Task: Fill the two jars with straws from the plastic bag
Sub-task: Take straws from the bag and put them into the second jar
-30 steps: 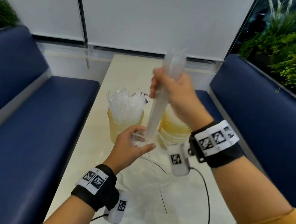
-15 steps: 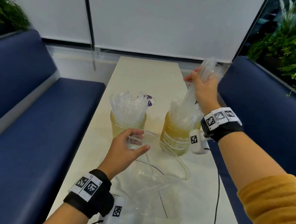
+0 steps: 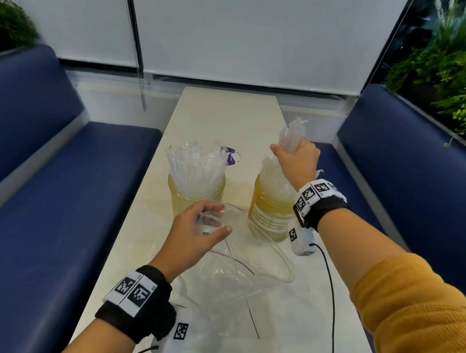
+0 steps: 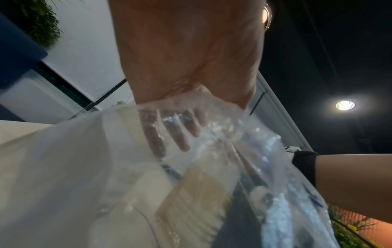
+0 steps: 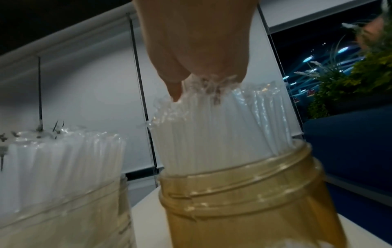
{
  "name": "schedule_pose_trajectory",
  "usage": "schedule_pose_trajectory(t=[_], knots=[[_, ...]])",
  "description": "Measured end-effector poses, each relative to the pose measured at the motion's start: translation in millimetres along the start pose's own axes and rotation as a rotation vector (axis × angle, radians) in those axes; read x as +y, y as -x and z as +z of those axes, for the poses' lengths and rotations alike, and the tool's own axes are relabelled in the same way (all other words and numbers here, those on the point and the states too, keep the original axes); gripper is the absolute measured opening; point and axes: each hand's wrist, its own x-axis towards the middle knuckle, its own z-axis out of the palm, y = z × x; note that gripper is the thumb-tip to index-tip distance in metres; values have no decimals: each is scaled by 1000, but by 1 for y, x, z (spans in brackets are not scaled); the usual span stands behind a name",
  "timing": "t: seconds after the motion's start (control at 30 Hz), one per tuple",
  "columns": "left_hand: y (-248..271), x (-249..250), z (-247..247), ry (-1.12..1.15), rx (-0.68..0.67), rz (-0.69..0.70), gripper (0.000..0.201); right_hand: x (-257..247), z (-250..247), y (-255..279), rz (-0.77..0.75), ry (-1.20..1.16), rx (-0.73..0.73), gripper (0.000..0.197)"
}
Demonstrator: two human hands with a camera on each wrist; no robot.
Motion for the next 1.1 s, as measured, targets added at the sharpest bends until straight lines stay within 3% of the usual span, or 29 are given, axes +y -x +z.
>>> schedule_pose_trajectory(t=[0.1,0.17,0.23,0.33,0.5,0.63,0.7,0.77,0.83,0.9,0.97,1.0,1.1], knots=[[0,1,-1,-9,-3,0,41,-9,-3,-4,-143,-41,135,90],[0,1,-3,-10,0,3,41,-16,-9,-9,-285,-67,215,108],[0,2,-5,-7,1,7,41,-19,-16,-16,-371,62,173,101],[0,1,-6,-5,-1,13,41,-14,-21,-20,-483,333,47,67],[0,0,-4,9,-5,15,40,-2,-19,-2,-524,516,-40,36],[-1,1,0,8,-12,26,40,12,-11,15,-522,826,-348,50],[-2,2,1,12,-15,29,40,6,-12,14,-492,834,-335,52],[-3,2,1,13,-16,30,39,-11,-10,10,-488,698,-167,51],[-4,1,1,7,-18,29,39,-22,-6,1,-544,556,-97,47],[-4,0,0,5,-20,30,39,-29,-3,-8,-616,615,-210,50],[-4,0,-1,1,-17,29,38,-31,1,-9,-645,726,-308,38],[-4,0,-1,0,-17,27,39,-29,0,-7,-631,785,-330,34],[-3,0,-2,5,-36,28,42,-9,4,9,-506,887,-417,48]])
